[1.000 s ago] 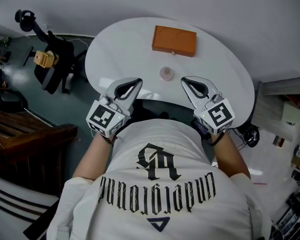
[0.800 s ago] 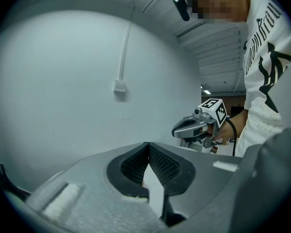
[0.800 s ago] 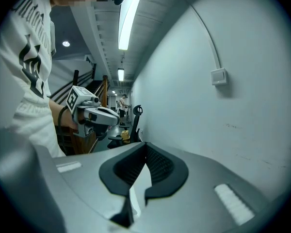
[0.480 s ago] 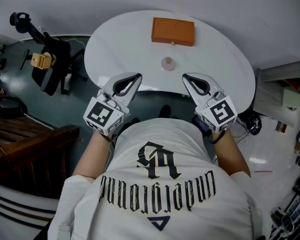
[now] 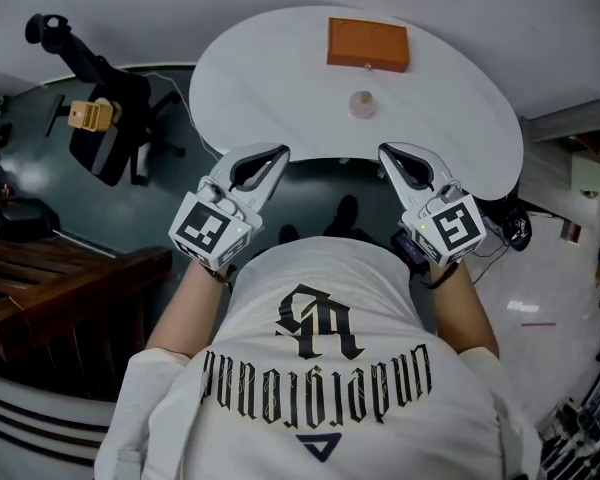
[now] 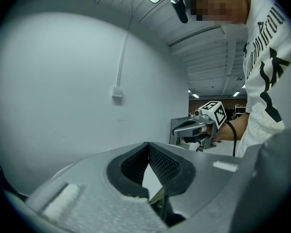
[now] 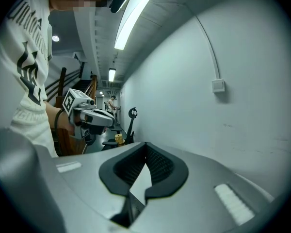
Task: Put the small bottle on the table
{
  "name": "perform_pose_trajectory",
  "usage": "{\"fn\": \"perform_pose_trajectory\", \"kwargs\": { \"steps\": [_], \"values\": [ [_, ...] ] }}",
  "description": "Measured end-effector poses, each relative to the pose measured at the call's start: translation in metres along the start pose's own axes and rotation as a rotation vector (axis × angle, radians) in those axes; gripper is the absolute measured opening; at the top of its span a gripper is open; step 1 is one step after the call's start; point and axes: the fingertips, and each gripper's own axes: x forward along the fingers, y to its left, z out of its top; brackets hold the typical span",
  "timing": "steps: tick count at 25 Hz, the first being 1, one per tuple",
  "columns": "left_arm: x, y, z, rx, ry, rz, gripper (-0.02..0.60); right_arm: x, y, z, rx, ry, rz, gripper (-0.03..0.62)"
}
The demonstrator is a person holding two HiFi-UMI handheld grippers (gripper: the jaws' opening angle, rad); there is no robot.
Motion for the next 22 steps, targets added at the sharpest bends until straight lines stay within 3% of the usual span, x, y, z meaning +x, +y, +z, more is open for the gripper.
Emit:
{"fn": "perform_pose_trajectory", "kwargs": {
  "steps": [12,22],
  "values": [
    [-0.088,-0.011,-0.032,-0.011,0.004,-0.123,0.008,-0.006,0.112,-0.002,0.009,-0.007,-0.095,0.002],
    [-0.096,-0.041,-0.029,-0.012,-0.003,-0.16,0.008,-0.044,0.131,0.003,-0.024,0.008,-0.122,0.002]
  ]
}}
